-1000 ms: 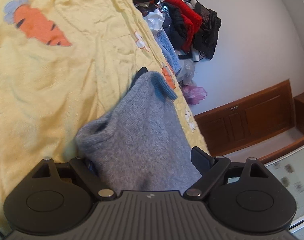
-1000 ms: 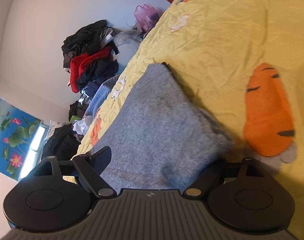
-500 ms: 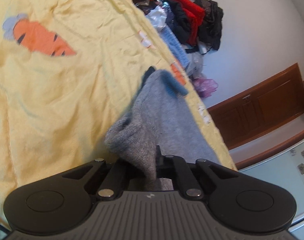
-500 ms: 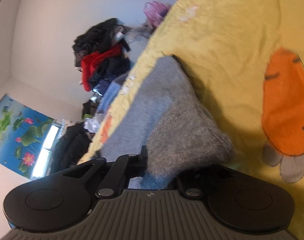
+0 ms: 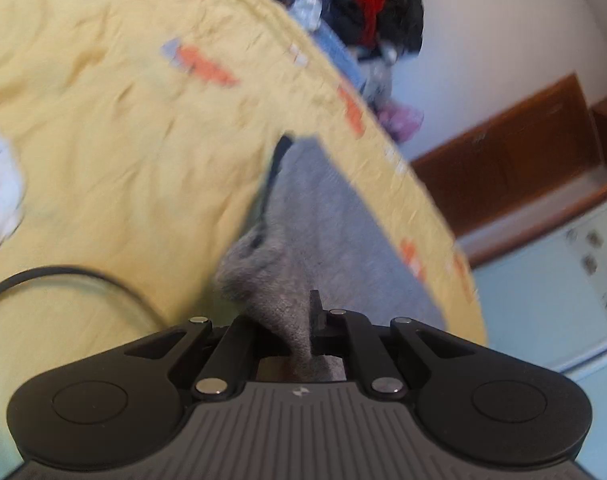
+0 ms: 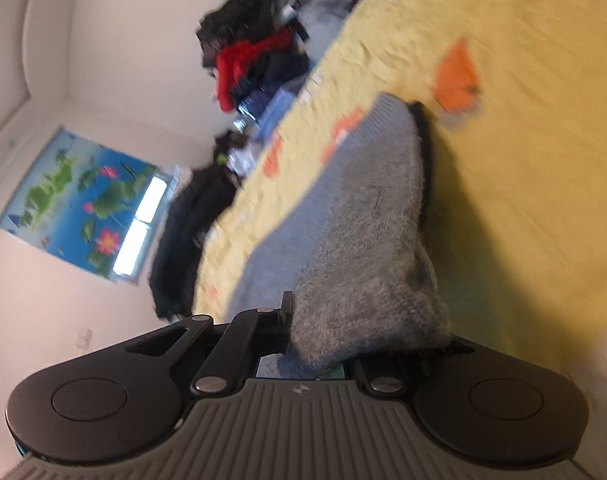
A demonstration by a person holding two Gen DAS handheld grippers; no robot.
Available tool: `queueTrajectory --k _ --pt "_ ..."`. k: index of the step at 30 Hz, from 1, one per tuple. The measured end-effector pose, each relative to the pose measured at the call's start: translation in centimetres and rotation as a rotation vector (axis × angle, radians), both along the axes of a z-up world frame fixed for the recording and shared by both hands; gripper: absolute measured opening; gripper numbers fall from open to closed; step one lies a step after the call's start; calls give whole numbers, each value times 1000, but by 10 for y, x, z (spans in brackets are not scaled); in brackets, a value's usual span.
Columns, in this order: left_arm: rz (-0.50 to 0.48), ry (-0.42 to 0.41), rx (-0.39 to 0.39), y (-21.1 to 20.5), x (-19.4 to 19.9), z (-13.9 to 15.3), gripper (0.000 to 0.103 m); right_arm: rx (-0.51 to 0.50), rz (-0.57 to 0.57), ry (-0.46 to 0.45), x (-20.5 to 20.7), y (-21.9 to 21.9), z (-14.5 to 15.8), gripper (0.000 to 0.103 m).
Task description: Fold small clothes
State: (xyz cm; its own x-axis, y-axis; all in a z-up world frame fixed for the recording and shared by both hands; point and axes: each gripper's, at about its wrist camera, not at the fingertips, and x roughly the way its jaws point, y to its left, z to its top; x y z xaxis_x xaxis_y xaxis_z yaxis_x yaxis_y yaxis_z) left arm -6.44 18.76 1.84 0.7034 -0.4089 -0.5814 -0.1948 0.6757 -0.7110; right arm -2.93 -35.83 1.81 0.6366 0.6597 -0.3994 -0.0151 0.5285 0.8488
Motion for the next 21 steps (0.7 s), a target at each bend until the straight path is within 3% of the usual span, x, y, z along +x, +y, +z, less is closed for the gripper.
queueTrajectory --k 1,3,4,6,8,10,14,17,21 --pt "-30 23 44 -1 -6 -6 8 -65 15 16 -9 0 -3 16" --pt "-43 40 151 2 -18 -10 9 -152 27 58 -18 -1 -8 33" --pt "-48 28 182 7 -22 -5 15 -195 12 71 -20 -6 -7 40" --pt "-28 25 267 21 -25 14 30 -285 -6 24 -22 -16 9 64" --pt "54 -62 371 33 -28 38 54 -362 -32 -77 -22 -26 31 75" --pt "108 -166 477 33 -15 62 75 -428 -46 -174 -9 -33 46 76" --pt "25 -286 635 2 53 78 75 -538 -10 -225 61 -23 56 76" --pt "-83 -217 692 -21 124 59 74 -588 74 -236 124 -5 50 75" --pt "-145 -107 641 -34 187 28 74 -632 130 -151 183 15 33 74"
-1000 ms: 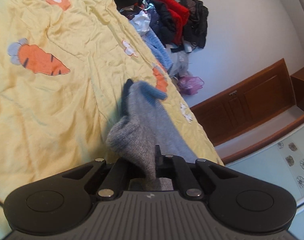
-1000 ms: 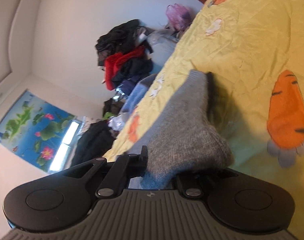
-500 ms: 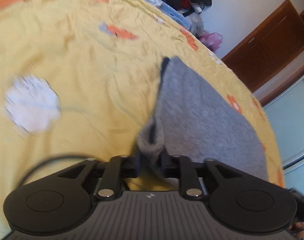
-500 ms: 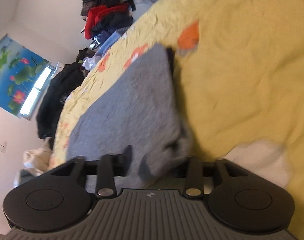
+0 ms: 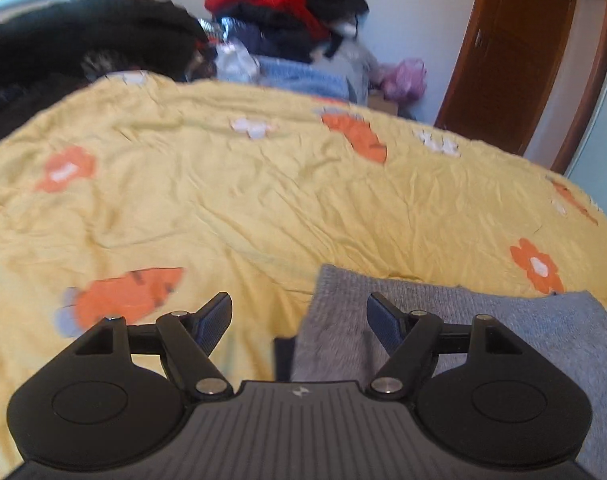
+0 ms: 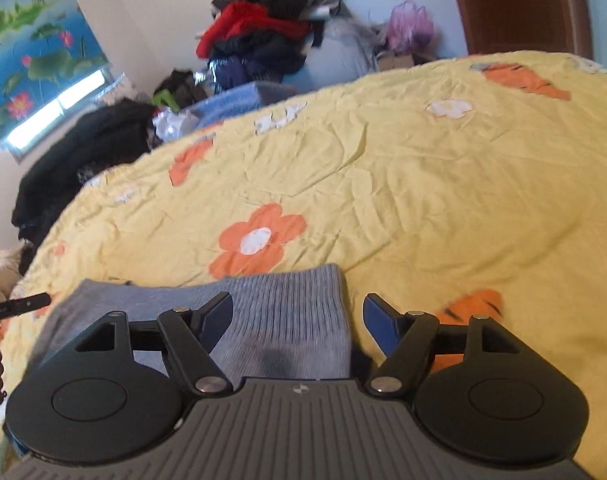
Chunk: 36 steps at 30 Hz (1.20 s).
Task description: Fold small clothes
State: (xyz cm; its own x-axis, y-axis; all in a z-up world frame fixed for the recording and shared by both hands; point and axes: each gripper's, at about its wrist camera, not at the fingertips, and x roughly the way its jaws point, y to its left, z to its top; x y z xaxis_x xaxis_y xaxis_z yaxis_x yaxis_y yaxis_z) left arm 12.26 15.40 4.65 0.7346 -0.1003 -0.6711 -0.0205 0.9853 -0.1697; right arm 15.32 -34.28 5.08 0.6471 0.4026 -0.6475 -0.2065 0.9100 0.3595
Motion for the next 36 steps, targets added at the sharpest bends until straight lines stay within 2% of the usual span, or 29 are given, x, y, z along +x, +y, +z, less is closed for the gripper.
queueTrajectory --k 2,3,4,5,6,7,8,10,11,12,14,16,19,20,21,23,25,28,30,32,33,34,35,36 --pt "-52 17 17 -12 13 -10 71 -18 6 31 14 7 -11 73" --pt "-65 22 42 -18 17 -15 66 -7 19 39 18 11 -16 64" --pt "-79 36 63 -24 21 -20 49 18 37 47 21 11 -20 56" --pt "-100 52 69 -28 24 -23 37 45 49 54 23 12 -24 38" --pt "-111 34 79 -31 24 -22 29 64 57 68 26 12 -26 29" --pt "-136 30 76 -33 25 -22 4 75 57 71 26 12 -28 26" --pt "-148 13 81 -35 24 -18 4 86 56 52 27 13 -27 19" --pt "-109 -78 159 -40 15 -9 4 115 34 -2 22 7 -19 18" --pt "-99 -105 170 -38 12 -5 4 131 12 -33 19 2 -15 17" --pt "-92 -90 168 -36 13 -7 4 146 -10 -50 16 -4 -12 17" --pt "-87 -28 209 -36 19 -22 4 145 -27 -20 16 -8 -20 17" --pt "-94 -59 265 -42 14 -28 4 131 -32 22 20 -5 -34 18" --pt "-69 -91 255 -42 4 -16 7 197 -71 34 17 -10 -32 36" --pt "-62 -122 251 -41 -3 -9 8 193 -94 27 14 -12 -27 52" --pt "-53 -148 260 -42 -10 0 8 182 -121 1 9 -13 -20 56" --pt "-31 -213 261 -47 -28 17 8 158 -137 -84 -10 -13 -1 55" --pt "-43 -272 207 -56 -43 29 10 165 -102 -149 -31 -3 16 55" --pt "-102 -233 185 -86 -40 24 11 158 -6 -171 -51 32 21 56" --pt "-105 -160 225 -104 -25 5 11 82 41 -154 -50 58 11 56" --pt "-81 -65 241 -106 -9 -17 11 -2 16 -127 -44 71 -6 56" --pt "-76 -55 246 -104 -6 -27 11 -31 -7 -94 -39 71 -16 55" --pt "-75 -105 255 -101 -12 -29 13 -68 -19 -69 -35 70 -26 53" --pt "-79 -103 250 -98 -13 -30 14 -86 -1 -131 -39 66 -31 53" --pt "-76 -104 232 -95 -14 -28 14 -98 5 -146 -42 63 -34 52"
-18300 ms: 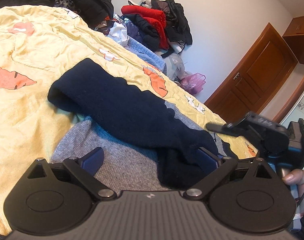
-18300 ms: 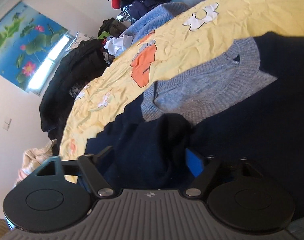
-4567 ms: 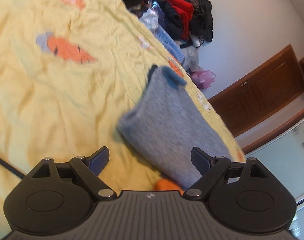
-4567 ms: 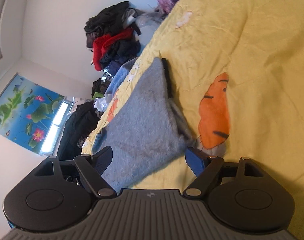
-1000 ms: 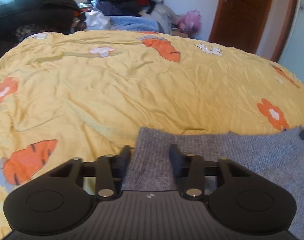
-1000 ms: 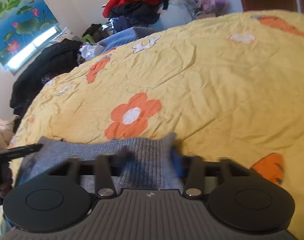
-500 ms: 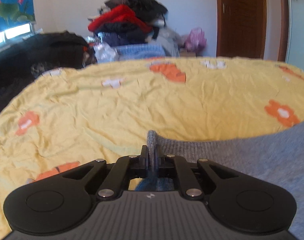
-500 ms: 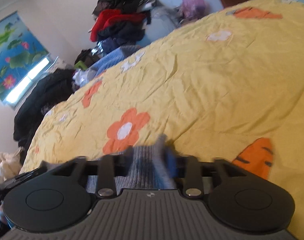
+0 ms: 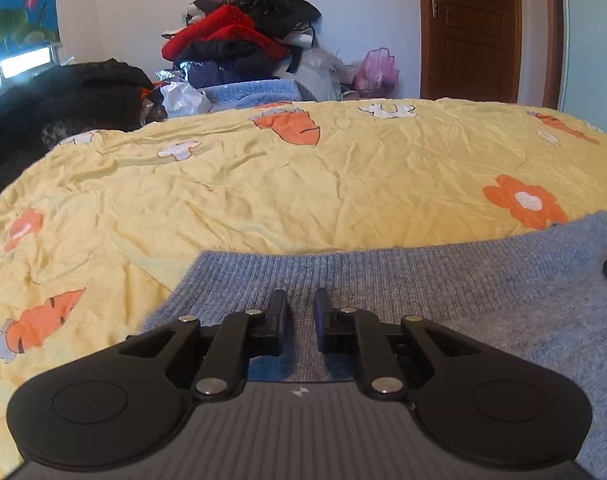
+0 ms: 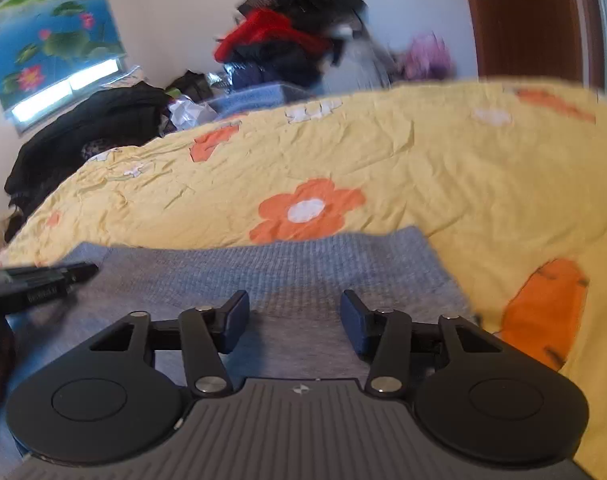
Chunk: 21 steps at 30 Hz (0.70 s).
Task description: Fold small clothes
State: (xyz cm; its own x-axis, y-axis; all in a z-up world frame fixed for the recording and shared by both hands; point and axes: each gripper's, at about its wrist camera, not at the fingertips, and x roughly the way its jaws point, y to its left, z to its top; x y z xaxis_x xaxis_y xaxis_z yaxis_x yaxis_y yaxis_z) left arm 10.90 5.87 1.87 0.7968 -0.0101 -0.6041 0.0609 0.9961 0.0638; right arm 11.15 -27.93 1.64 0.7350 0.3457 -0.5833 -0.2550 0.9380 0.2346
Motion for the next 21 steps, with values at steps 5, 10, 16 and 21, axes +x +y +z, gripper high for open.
queueTrajectory --k 5,10,16,21 --pt "12 -5 -5 -1 0 1 14 97 -17 14 2 -16 0 52" --pt "93 -40 141 -15 -24 12 22 19 -77 -17 -22 -3 15 57" --pt "-11 -129 75 -35 -90 26 84 -62 93 -124 -77 36 34 81" --pt "-10 -34 90 -46 -76 3 84 -208 98 -99 -65 60 3 86"
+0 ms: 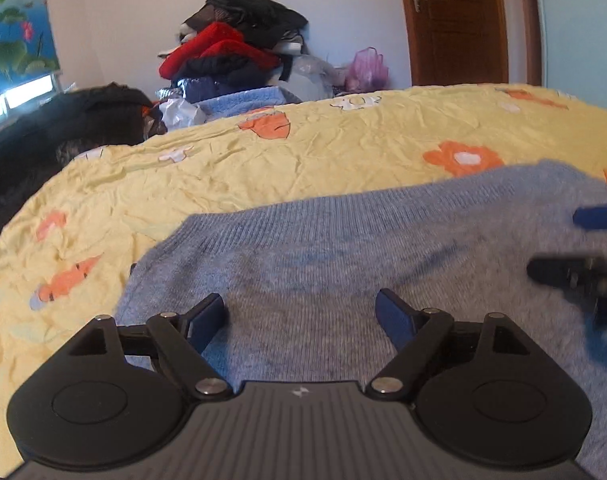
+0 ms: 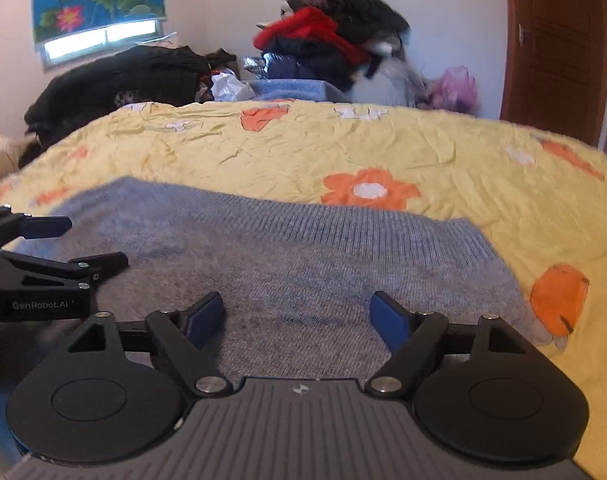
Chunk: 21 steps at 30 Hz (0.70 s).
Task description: Fold small clothes
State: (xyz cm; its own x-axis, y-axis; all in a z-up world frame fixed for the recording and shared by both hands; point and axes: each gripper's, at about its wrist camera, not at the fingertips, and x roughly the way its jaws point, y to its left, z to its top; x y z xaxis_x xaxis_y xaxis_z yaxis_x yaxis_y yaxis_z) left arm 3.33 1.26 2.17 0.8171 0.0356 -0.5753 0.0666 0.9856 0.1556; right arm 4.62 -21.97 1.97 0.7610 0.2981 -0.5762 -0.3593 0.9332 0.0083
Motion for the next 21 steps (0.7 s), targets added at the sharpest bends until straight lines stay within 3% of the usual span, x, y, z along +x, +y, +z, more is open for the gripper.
queueTrajectory --k 5,10,12,16,21 --pt "15 56 -84 15 14 -3 87 -18 -20 3 -2 5 3 85" --pt "16 52 -84 15 12 -4 87 -49 -93 -3 -33 1 16 90" --pt "17 53 -84 14 10 -4 87 -93 -142 10 -42 -4 10 102" --pt "17 52 -82 14 10 -4 87 -10 -160 35 -48 -23 -4 103" --pt "22 53 -74 13 10 -3 87 -24 -160 31 -47 -18 -5 103"
